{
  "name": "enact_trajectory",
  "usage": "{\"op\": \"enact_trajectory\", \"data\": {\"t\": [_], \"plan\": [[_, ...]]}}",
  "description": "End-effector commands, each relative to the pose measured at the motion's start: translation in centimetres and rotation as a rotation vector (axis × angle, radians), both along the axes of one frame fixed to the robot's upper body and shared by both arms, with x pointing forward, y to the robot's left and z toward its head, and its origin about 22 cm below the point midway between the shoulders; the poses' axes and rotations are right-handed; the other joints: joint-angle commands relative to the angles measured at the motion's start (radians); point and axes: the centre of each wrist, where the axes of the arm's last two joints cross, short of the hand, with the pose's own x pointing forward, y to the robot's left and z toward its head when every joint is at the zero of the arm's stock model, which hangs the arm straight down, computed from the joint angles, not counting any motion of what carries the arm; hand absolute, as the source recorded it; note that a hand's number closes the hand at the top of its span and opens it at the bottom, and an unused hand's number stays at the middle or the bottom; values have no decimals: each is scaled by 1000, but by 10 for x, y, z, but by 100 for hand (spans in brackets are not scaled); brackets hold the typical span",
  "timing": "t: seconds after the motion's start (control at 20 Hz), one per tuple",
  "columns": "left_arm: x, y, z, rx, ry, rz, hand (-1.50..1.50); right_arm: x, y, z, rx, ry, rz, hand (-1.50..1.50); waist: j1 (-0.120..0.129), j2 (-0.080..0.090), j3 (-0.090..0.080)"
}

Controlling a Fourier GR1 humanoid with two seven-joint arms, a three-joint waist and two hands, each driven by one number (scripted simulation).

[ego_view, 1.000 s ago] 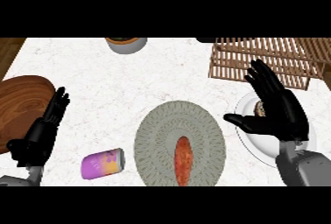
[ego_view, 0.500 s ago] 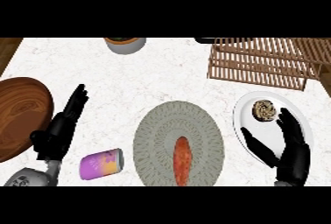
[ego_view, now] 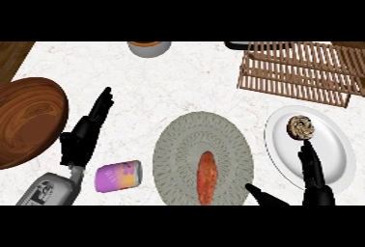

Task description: Pick the sweet potato from the placemat and place it in the tiered shelf

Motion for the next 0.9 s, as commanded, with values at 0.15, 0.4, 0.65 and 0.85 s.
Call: {"op": "enact_trajectory", "data": {"t": [0.15,0.4,0.65,0.85], "plan": [[4,-16,2,1,-5,-22,0,7,5,64,-124,140,95,-150,23,1,-2],[15,-9,3,3,-13,-10,0,-4,14,88,-303,344,241,-150,21,3,-4],[21,-3,15,15,-9,-34,0,2,36,108,-469,545,302,-150,41,3,-5],[11,-9,-6,10,-7,-33,0,7,62,133,-540,620,299,-150,32,2,-3]]}}
